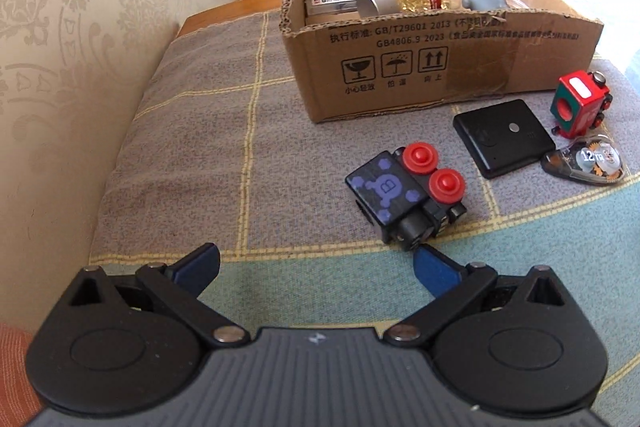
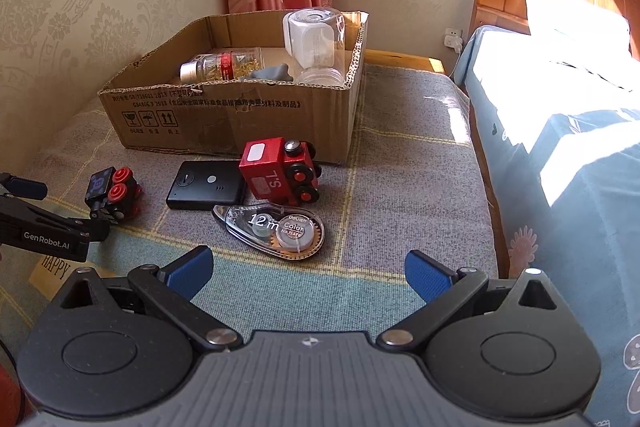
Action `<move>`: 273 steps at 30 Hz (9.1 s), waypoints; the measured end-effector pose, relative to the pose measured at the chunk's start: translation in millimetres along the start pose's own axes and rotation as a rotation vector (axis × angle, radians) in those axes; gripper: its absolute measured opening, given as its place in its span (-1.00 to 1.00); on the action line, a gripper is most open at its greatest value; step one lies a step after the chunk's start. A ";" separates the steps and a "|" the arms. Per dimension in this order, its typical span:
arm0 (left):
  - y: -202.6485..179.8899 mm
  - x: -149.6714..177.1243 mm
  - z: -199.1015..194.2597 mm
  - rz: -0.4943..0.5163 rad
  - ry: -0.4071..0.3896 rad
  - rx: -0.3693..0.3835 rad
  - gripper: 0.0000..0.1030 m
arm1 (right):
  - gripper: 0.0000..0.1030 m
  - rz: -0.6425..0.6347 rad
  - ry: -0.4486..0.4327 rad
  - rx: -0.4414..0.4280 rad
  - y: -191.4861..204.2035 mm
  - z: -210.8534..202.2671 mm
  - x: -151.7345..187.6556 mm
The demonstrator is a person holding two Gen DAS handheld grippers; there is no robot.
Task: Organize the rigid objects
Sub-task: 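Move the left tool to the black cube toy while the right approaches the tape dispenser, then close the right tool on the tape dispenser while the left closes on the cube toy, then carry the tape dispenser into the box and open the right tool while the left lifts the cube, then lower the cube toy into the box and open the left tool, then withdraw both tools from the box toward the black case and red train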
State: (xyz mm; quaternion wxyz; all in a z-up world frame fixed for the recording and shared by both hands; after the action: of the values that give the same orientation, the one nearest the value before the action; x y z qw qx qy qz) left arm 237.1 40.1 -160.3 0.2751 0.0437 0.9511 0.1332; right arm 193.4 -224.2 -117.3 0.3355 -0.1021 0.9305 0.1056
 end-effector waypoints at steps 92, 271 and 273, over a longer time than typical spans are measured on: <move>-26.9 -13.5 2.3 -0.203 -0.168 0.119 0.47 | 0.79 -0.036 -0.051 0.059 19.8 50.0 6.6; -37.0 -26.5 -14.5 -0.030 -0.140 0.148 0.97 | 1.00 0.093 -0.076 0.054 -29.0 42.2 -54.0; -36.9 -26.0 -15.3 -0.031 -0.144 0.153 0.97 | 1.00 0.094 -0.065 0.055 -27.9 35.8 -45.7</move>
State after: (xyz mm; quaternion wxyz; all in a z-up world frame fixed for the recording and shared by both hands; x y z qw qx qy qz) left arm 250.4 -2.9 -144.8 0.3405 0.0596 0.9369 0.0523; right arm 256.7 -236.0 -118.3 0.3628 -0.0455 0.9255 0.0989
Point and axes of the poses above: each gripper's, at about its wrist camera, not at the fingertips, and z roughly the way its jaws point, y to its left, x to its underside, the point moved 9 cm from there along z, roughly the way its jaws point, and after that the axes turned 7 degrees about -x, right-handed, at the moved point
